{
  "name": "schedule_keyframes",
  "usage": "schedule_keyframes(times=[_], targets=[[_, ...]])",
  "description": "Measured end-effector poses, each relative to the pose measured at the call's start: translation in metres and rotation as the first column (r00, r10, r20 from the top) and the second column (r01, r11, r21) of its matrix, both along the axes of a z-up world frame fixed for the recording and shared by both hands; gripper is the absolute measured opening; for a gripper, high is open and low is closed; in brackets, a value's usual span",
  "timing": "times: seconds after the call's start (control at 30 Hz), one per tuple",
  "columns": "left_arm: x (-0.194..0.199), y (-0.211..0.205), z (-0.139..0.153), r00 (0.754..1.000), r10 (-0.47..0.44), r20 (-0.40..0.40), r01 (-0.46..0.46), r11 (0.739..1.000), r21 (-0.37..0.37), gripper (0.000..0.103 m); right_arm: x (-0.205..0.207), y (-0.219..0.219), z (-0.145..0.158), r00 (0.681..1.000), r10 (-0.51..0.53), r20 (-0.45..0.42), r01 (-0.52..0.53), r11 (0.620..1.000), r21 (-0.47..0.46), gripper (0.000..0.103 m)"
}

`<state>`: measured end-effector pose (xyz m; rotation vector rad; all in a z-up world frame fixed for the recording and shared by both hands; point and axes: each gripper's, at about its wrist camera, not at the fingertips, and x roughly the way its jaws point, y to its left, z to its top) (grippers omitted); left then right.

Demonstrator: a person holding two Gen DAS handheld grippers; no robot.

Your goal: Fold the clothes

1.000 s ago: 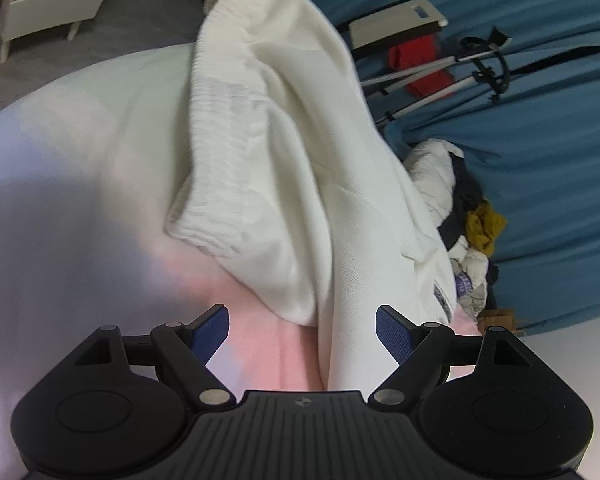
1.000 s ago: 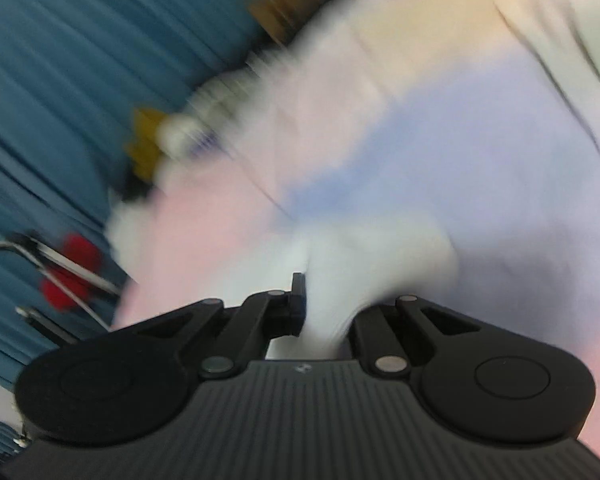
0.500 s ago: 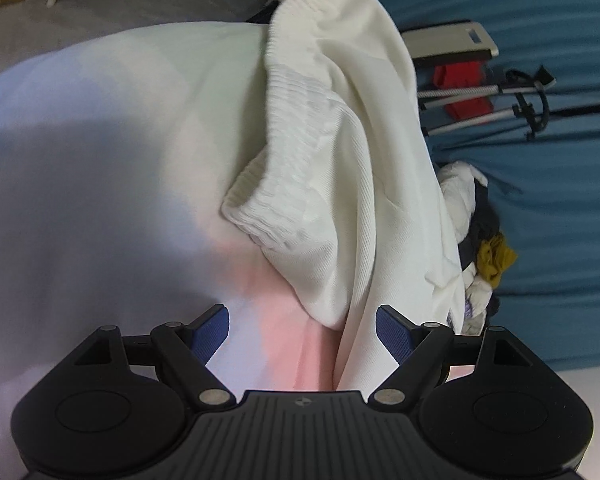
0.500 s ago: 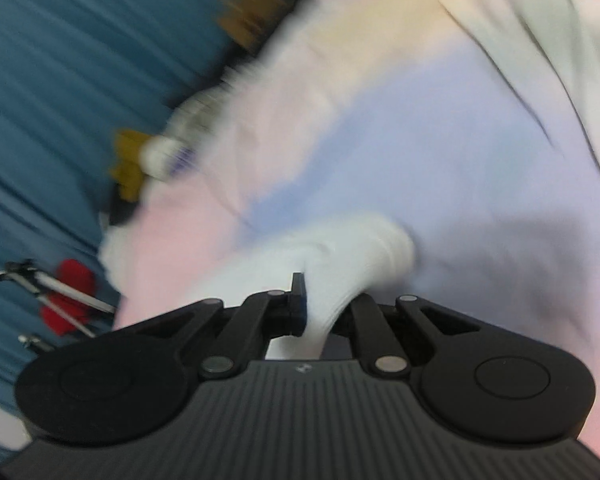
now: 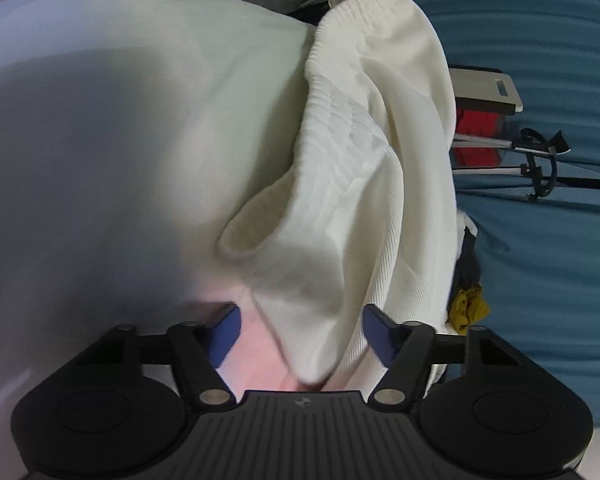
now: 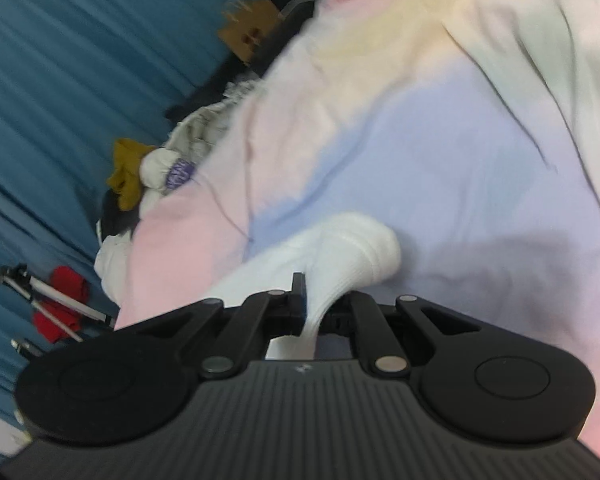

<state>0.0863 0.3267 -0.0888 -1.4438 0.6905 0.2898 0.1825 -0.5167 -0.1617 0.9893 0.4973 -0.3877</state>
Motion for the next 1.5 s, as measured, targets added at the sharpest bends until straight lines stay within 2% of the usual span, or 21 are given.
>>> schedule_keyframes(times=[0.07, 0.1, 0.17, 0.2, 0.23, 0.33, 0.5, 0.6, 0.63, 0.7, 0.83, 0.9, 0.97, 1.03, 1.13, 1.23, 1.3, 1.37, 1.43, 1.5], targets=[[0.009, 0.003, -0.003, 1.000, 0.004, -0.012, -0.003, 1.000, 0.009, 0.049, -0.006, 0.001, 0.001, 1.000, 0.002, -0.002, -0.002, 1.000, -0.010, 0.006], [0.011, 0.003, -0.003, 1.000, 0.004, -0.024, -0.004, 1.000, 0.019, 0.037, -0.007, 0.002, 0.003, 1.000, 0.007, -0.004, -0.007, 1.000, -0.028, 0.006], [0.010, 0.002, 0.006, 1.000, 0.006, -0.028, -0.004, 0.998, 0.056, 0.023, -0.006, 0.007, 0.005, 1.000, 0.012, -0.005, -0.013, 0.998, -0.059, 0.006], [0.009, 0.002, 0.011, 1.000, 0.007, -0.028, -0.004, 0.997, 0.075, 0.010, -0.007, 0.009, 0.006, 1.000, 0.013, -0.005, -0.014, 0.997, -0.071, 0.006], [0.009, 0.002, 0.016, 1.000, 0.007, -0.029, -0.005, 0.996, 0.094, 0.005, -0.007, 0.009, 0.007, 1.000, 0.013, -0.003, -0.013, 0.997, -0.075, 0.006], [-0.007, 0.011, 0.051, 0.999, 0.024, 0.028, -0.028, 0.986, 0.163, 0.004, -0.008, 0.002, 0.006, 1.000, 0.009, 0.001, -0.009, 0.998, -0.062, 0.006], [-0.045, 0.041, 0.120, 0.989, 0.075, 0.124, -0.108, 0.954, 0.282, 0.003, -0.013, -0.003, 0.003, 1.000, -0.003, -0.003, 0.003, 1.000, -0.030, 0.006], [-0.070, 0.061, 0.143, 0.989, 0.079, 0.128, -0.115, 0.947, 0.300, 0.003, -0.014, -0.004, 0.001, 1.000, -0.002, -0.017, 0.002, 1.000, -0.001, 0.006], [-0.075, 0.064, 0.145, 0.990, 0.074, 0.118, -0.107, 0.945, 0.308, 0.003, -0.014, -0.002, 0.005, 1.000, 0.008, -0.021, -0.008, 0.999, -0.033, 0.006], [-0.084, 0.066, 0.144, 0.992, 0.070, 0.108, -0.100, 0.948, 0.302, 0.003, -0.017, 0.006, 0.023, 1.000, 0.027, 0.013, -0.026, 0.991, -0.128, 0.005], [-0.108, 0.080, 0.133, 0.993, 0.058, 0.098, -0.085, 0.950, 0.302, 0.003, -0.044, 0.018, 0.070, 0.965, 0.030, 0.260, 0.026, 0.977, -0.210, 0.005], [-0.122, 0.090, 0.126, 0.994, 0.057, 0.090, -0.081, 0.953, 0.292, 0.003, -0.061, 0.025, 0.087, 0.952, 0.011, 0.306, 0.072, 0.963, -0.261, 0.005], [-0.143, 0.099, 0.113, 0.996, 0.052, 0.071, -0.070, 0.956, 0.285, 0.003, -0.070, 0.024, 0.085, 0.973, -0.041, 0.225, 0.099, 0.962, -0.254, 0.005], [-0.153, 0.107, 0.093, 0.998, 0.046, 0.043, -0.056, 0.960, 0.273, 0.003, -0.071, 0.019, 0.068, 0.993, -0.096, 0.067, 0.108, 0.973, -0.206, 0.005], [-0.166, 0.116, 0.067, 0.998, 0.055, -0.006, -0.052, 0.968, 0.244, 0.003, -0.074, 0.007, 0.030, 0.978, -0.165, -0.130, 0.158, 0.986, -0.060, 0.005], [-0.175, 0.123, 0.048, 0.998, 0.060, -0.029, -0.051, 0.971, 0.235, 0.004, -0.085, -0.001, -0.005, 0.951, -0.211, -0.226, 0.238, 0.966, 0.100, 0.006], [-0.180, 0.128, 0.040, 0.998, 0.058, -0.035, -0.048, 0.972, 0.229, 0.004, -0.087, 0.000, -0.007, 0.953, -0.211, -0.218, 0.240, 0.964, 0.114, 0.006], [-0.186, 0.131, 0.034, 0.998, 0.054, -0.040, -0.043, 0.972, 0.230, 0.004, -0.087, 0.003, -0.001, 0.963, -0.208, -0.174, 0.228, 0.968, 0.106, 0.006], [-0.185, 0.131, 0.032, 0.998, 0.053, -0.038, -0.043, 0.972, 0.231, 0.004, -0.081, 0.008, 0.013, 0.978, -0.179, -0.104, 0.187, 0.980, 0.066, 0.006], [-0.186, 0.131, 0.032, 0.998, 0.050, -0.039, -0.040, 0.971, 0.236, 0.004, -0.071, 0.019, 0.033, 0.993, -0.117, 0.018, 0.117, 0.993, 0.012, 0.006]])
